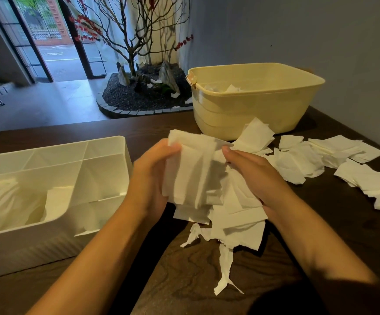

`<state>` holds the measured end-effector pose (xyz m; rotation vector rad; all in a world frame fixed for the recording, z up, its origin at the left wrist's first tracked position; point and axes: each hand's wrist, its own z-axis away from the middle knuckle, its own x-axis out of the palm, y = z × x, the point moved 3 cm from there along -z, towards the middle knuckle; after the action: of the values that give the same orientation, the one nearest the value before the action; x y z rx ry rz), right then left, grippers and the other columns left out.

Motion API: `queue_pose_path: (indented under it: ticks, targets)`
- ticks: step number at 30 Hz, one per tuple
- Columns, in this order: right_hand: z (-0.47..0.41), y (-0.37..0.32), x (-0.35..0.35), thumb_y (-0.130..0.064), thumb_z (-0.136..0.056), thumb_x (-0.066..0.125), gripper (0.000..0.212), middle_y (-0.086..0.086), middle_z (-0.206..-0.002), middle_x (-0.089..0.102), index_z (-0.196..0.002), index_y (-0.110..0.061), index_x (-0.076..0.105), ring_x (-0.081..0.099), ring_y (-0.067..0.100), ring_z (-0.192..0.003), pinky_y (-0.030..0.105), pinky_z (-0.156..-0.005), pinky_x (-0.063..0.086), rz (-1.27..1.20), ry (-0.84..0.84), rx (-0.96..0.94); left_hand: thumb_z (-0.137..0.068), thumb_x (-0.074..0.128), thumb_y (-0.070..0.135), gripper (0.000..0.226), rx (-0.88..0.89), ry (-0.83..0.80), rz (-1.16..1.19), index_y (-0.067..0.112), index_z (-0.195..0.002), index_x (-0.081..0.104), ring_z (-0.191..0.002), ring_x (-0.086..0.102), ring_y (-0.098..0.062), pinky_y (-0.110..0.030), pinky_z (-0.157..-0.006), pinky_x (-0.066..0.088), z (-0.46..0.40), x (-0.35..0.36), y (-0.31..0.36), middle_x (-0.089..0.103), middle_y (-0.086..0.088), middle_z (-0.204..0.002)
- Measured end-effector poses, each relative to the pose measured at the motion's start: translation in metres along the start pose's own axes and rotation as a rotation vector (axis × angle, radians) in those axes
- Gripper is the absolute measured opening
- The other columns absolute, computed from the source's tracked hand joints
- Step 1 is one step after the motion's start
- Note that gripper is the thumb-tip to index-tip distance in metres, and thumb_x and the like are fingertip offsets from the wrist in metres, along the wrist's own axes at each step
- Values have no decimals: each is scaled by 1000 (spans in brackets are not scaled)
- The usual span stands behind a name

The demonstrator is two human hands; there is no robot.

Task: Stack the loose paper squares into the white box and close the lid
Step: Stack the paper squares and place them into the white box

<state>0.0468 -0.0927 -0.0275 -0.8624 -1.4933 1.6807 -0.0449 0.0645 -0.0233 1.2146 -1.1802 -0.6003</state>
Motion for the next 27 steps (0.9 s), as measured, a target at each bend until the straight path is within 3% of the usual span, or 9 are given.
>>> queue_pose_path:
  ticks: [2,4,8,13,16,18,20,24,27]
  targets:
    - [0,0,-1,-41,-95,60,22,-19,-87,76,-81,-37,78,70,-2,-83,21,-70,51,-30,-18,5,-78,65,32,29,26,14,-225,22,-102,78,-108,65,-29,-53,-98,50,-1,4,-4,71,-3,-118]
    - [-1,1,-1,-37,-96,60,17,-14,-92,77,-94,-33,76,72,2,-85,21,-70,54,-60,-57,11,-84,68,32,22,64,30,-366,24,-101,80,-111,66,-28,-57,-104,47,1,9,-5,73,2,-116]
    - [-1,3,4,-30,-96,61,19,-1,-98,77,-98,-23,78,73,16,-94,33,-85,56,-20,-113,28,-97,64,26,15,176,130,-433,23,-96,79,-99,70,-27,-59,-96,52,4,5,-4,77,1,-100]
    - [-1,3,6,-19,-92,66,16,-1,-101,76,-105,-22,74,71,10,-97,24,-86,55,85,-229,-64,-98,62,29,16,232,242,-332,26,-95,78,-98,71,-22,-51,-91,57,2,2,2,77,1,-99]
    - [-5,7,6,-25,-85,76,23,0,-107,75,-107,-27,75,68,12,-106,26,-94,54,132,-299,-72,-98,62,30,16,177,328,-270,26,-91,76,-83,71,-11,-41,-81,59,0,-1,0,77,5,-90]
    - [-6,9,6,-29,-76,80,26,-5,-102,75,-102,-35,77,69,10,-103,26,-91,54,176,-341,-60,-98,62,33,17,93,373,-247,29,-88,75,-81,72,-11,-43,-81,60,-2,-5,-2,77,7,-87]
    - [-5,9,5,-21,-78,82,25,-13,-95,75,-92,-40,78,69,6,-97,21,-84,53,211,-359,-49,-97,63,35,14,37,399,-238,27,-92,74,-86,73,-16,-44,-82,60,-3,-8,-5,76,6,-89]
    - [-4,4,1,-9,-83,75,26,-15,-90,72,-94,-33,77,67,-3,-81,13,-69,52,211,-270,-56,-89,74,28,16,1,430,-193,23,-103,69,-93,72,-21,-40,-76,58,-5,-12,-7,76,2,-96]
    - [-7,6,-8,-8,-89,70,25,-3,-97,74,-100,-29,75,72,10,-79,24,-61,57,-46,-40,23,-83,79,16,38,-27,445,-108,21,-116,62,-90,72,-19,-35,-72,58,-6,-11,-6,75,3,-98]
